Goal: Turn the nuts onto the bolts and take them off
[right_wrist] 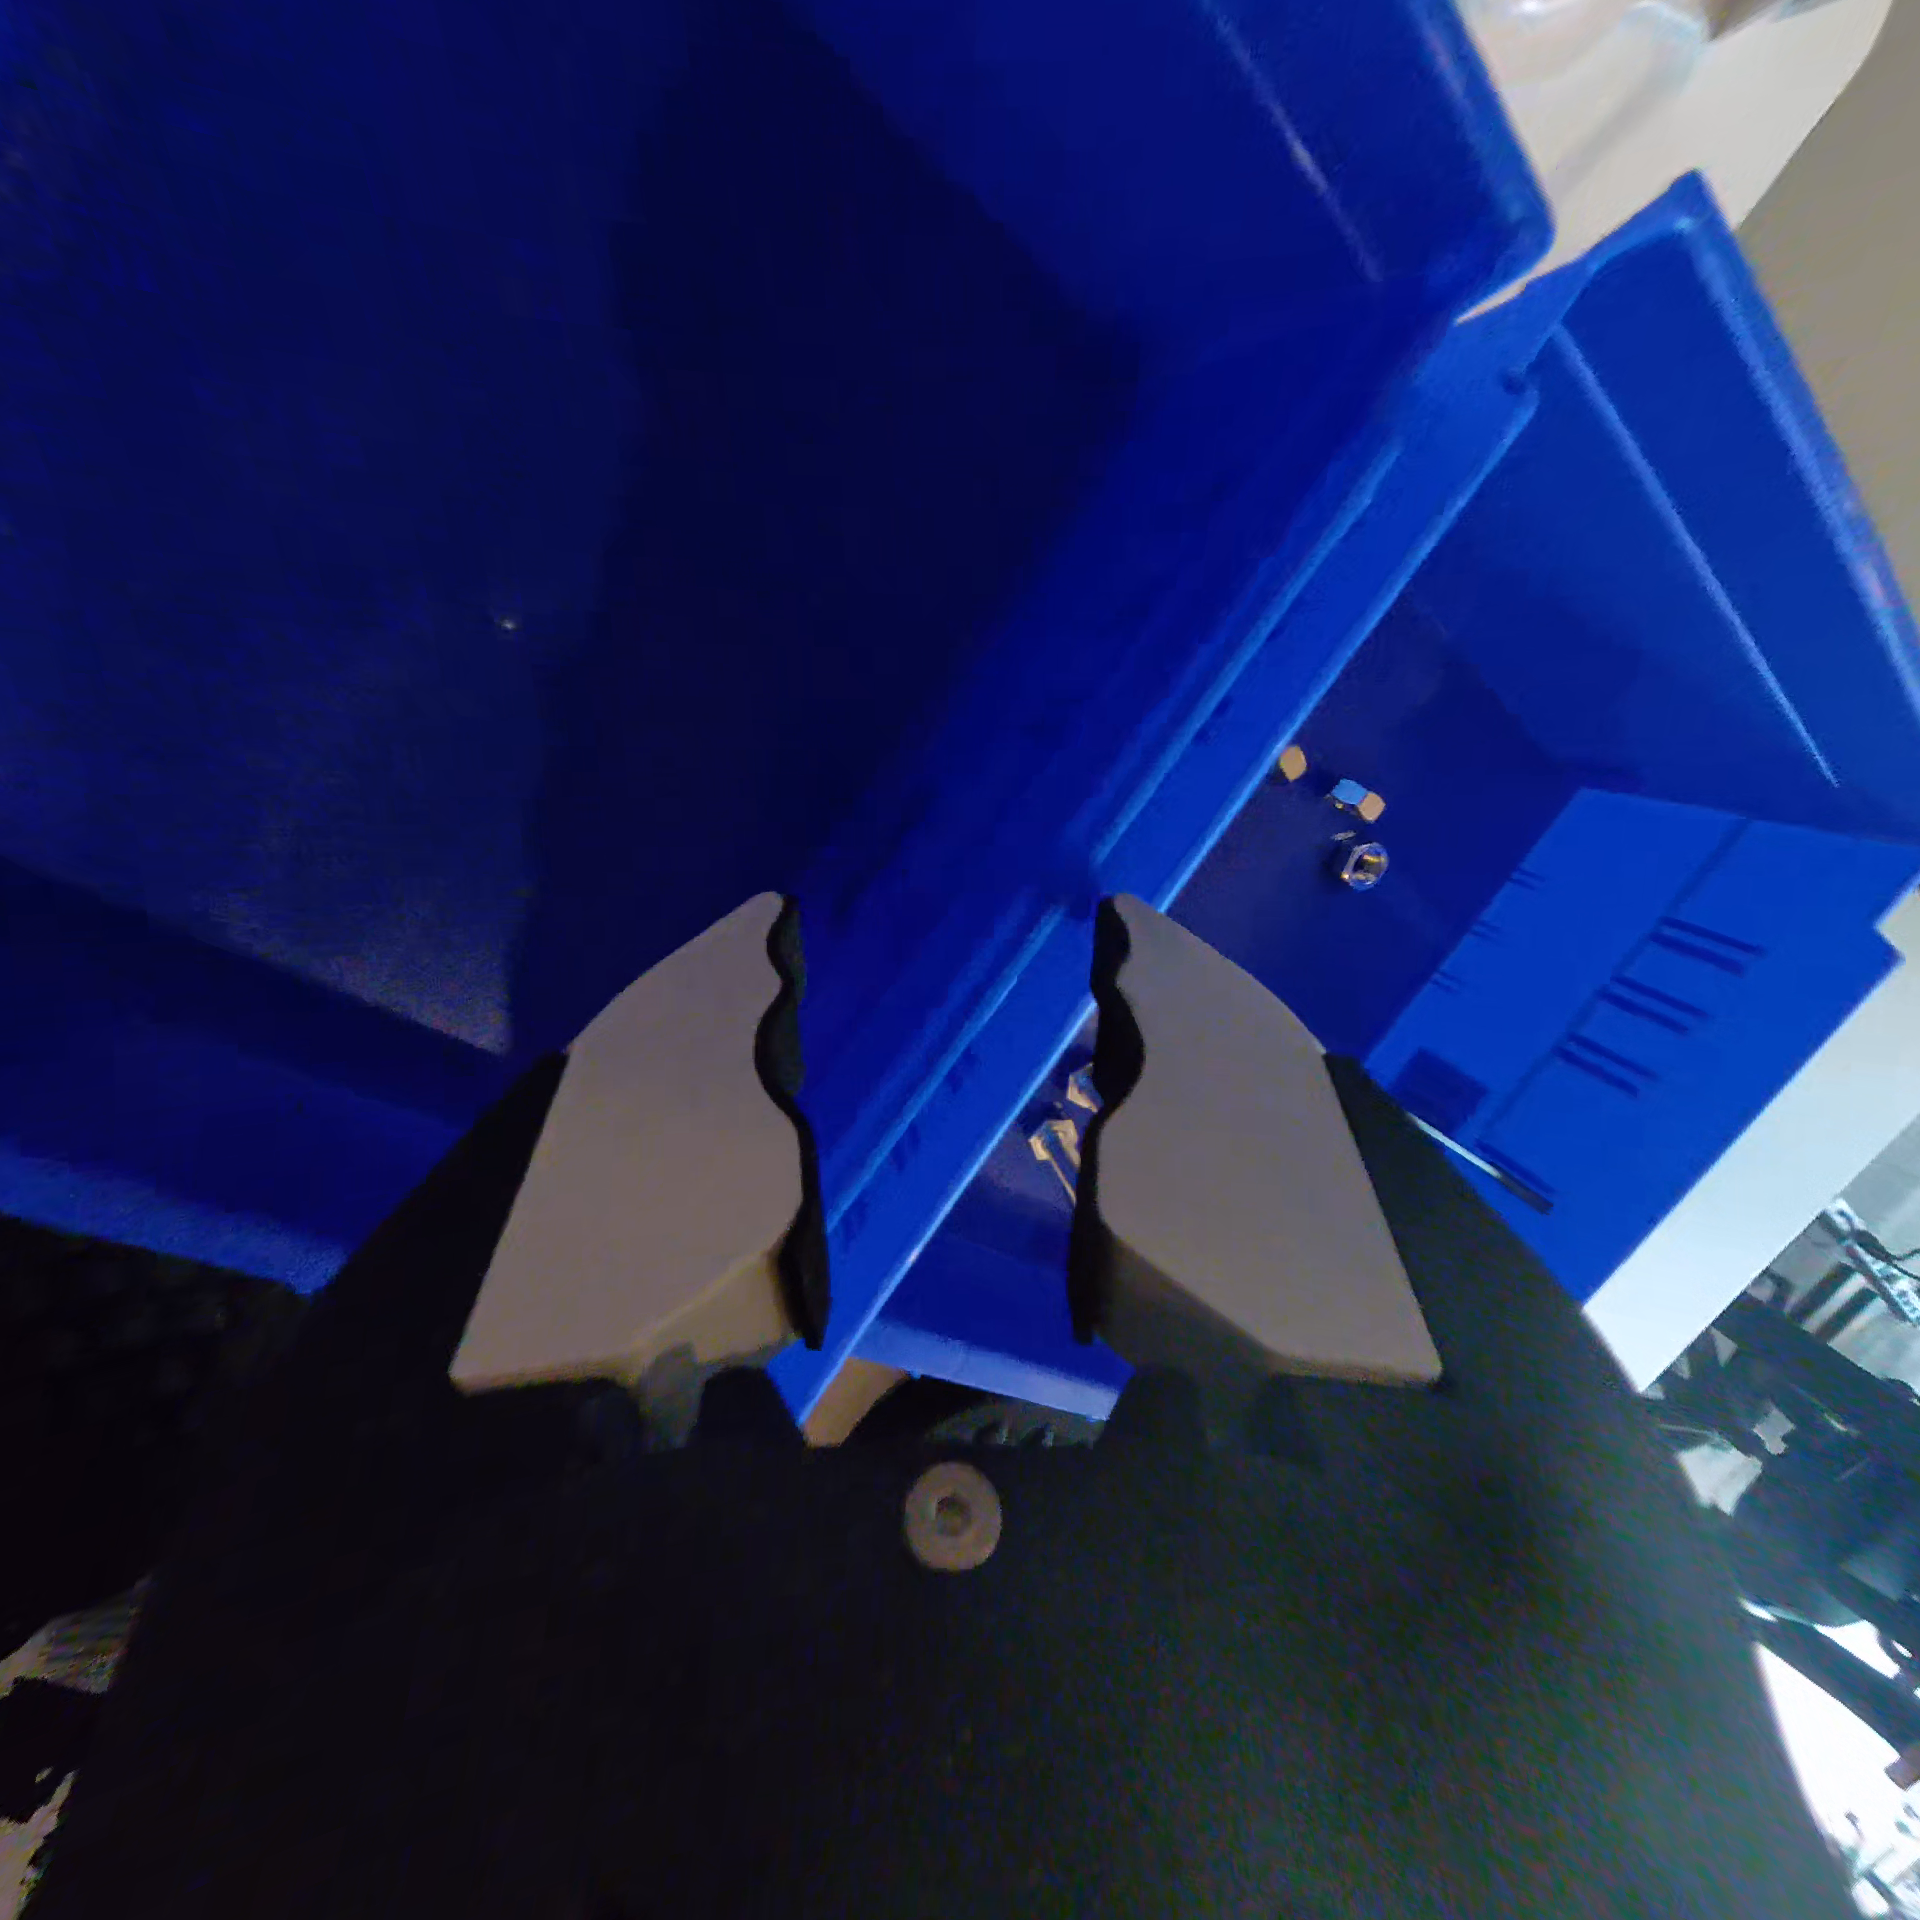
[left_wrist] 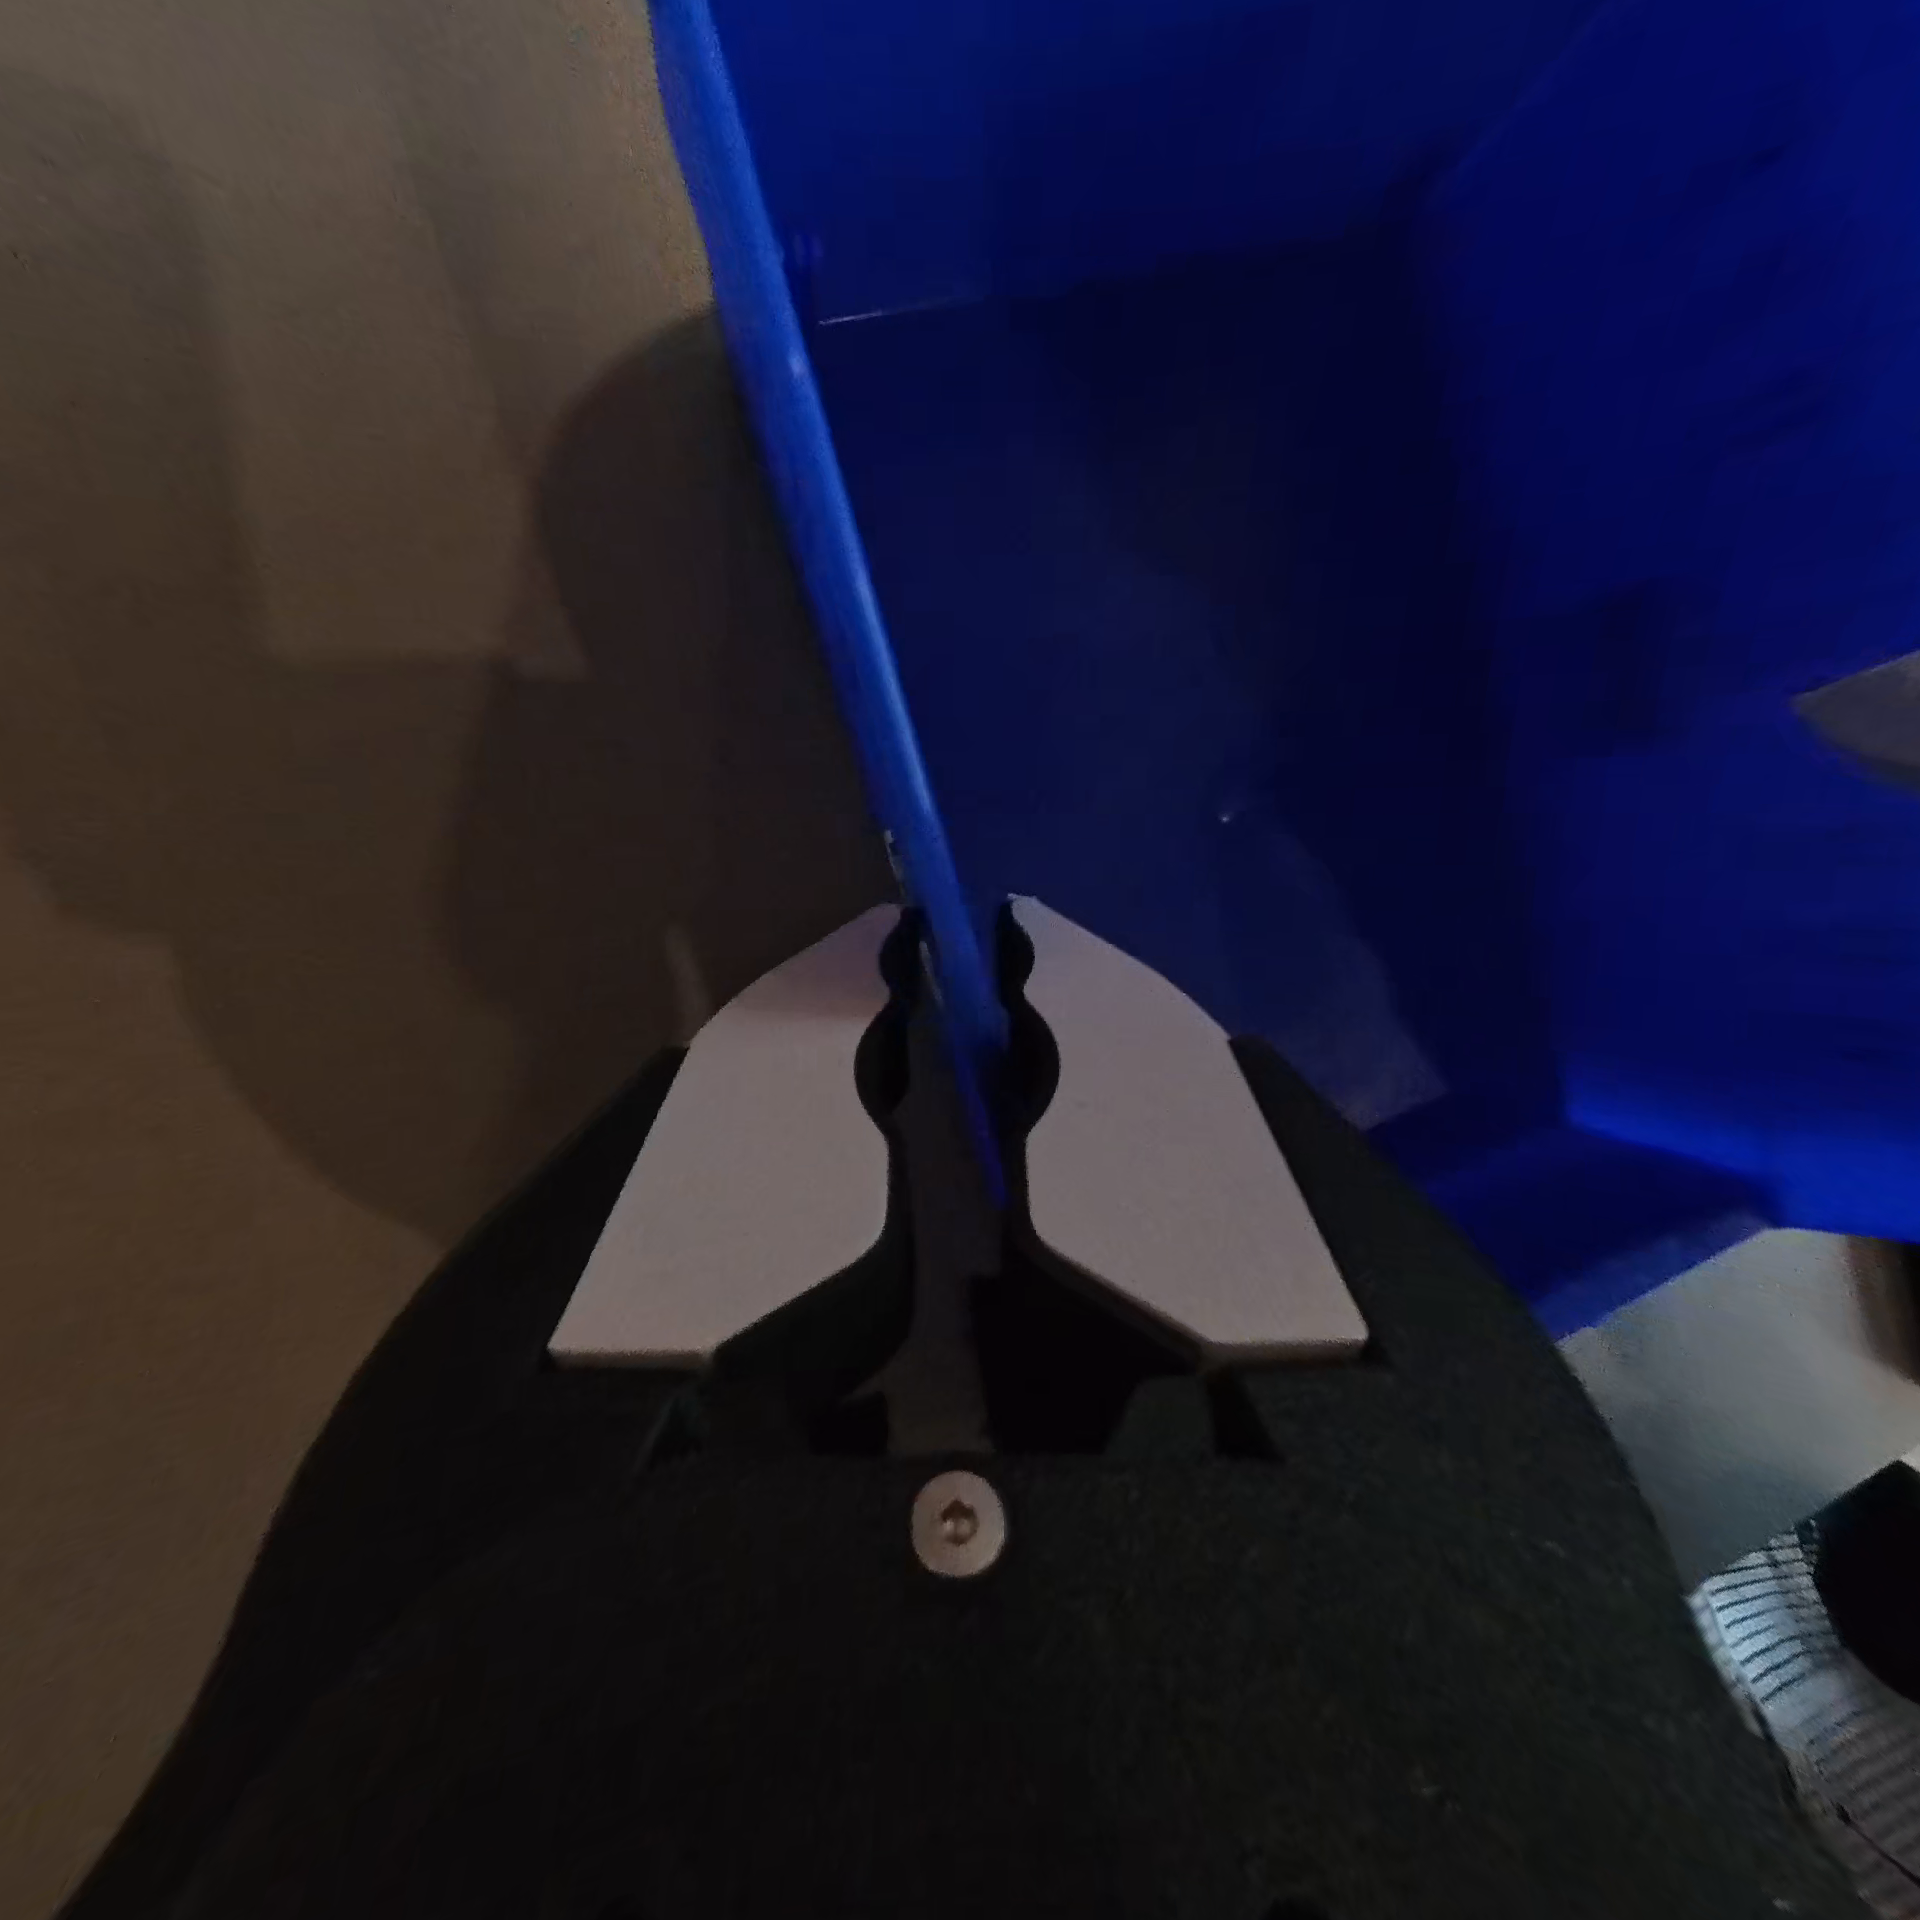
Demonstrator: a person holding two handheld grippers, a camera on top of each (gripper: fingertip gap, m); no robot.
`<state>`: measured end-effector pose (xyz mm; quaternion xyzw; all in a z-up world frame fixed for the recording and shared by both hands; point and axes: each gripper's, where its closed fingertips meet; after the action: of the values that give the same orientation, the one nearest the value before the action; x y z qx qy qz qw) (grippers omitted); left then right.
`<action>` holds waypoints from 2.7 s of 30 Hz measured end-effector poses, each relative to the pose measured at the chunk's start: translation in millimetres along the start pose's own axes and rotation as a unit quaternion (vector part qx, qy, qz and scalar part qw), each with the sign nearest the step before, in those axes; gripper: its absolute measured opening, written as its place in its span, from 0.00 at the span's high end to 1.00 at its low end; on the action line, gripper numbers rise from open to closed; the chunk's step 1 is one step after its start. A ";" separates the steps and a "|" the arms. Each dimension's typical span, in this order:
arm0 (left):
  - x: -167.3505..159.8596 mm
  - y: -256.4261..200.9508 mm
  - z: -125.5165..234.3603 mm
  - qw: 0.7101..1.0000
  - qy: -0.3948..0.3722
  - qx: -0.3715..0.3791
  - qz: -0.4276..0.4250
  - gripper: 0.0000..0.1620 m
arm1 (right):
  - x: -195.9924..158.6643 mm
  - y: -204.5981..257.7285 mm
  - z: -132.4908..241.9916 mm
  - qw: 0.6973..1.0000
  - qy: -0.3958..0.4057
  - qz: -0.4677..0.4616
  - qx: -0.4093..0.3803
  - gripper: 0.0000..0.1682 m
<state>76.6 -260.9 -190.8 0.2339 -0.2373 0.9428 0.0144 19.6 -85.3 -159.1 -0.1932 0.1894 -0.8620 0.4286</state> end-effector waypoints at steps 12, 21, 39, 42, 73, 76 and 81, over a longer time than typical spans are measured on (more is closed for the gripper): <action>31.9 -14.4 43.4 0.994 -0.106 0.008 -0.017 0.79 | 19.7 -48.2 68.0 0.959 -0.237 -0.139 0.069 0.51; 73.8 -109.4 94.0 0.966 -0.208 0.020 -0.152 0.59 | -43.0 -148.6 105.3 0.877 -0.366 -0.288 0.119 0.47; -32.5 -291.6 -32.9 0.846 -0.076 0.050 -0.525 0.74 | -212.7 -144.1 47.4 0.904 -0.397 0.155 0.022 0.52; -46.5 -291.9 -57.2 0.790 -0.023 0.100 -0.605 0.74 | -222.2 -109.4 40.7 0.869 -0.421 0.256 0.044 0.58; -20.1 -264.0 -72.0 0.869 0.002 0.141 -0.475 0.86 | -193.1 -136.5 13.3 0.933 -0.336 0.008 0.132 0.68; -10.2 -264.5 -58.9 0.945 -0.032 0.053 -0.323 0.86 | -189.3 -143.4 5.2 0.935 -0.280 -0.130 0.173 0.68; -0.6 -252.2 -43.9 0.967 -0.041 0.039 -0.248 0.90 | -187.8 -142.0 -6.0 0.928 -0.249 -0.205 0.185 0.68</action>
<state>92.9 -17.2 -114.0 0.3242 -0.1352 0.9078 0.2292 26.9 147.8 -126.4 -0.3534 -0.1297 -0.8751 0.3041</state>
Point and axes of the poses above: each gripper's, where its closed fingertips meet, z back along the fingers, x out of its top, y = z × x across the jaws, and after that the axes turned 14 degrees about -x, right-handed
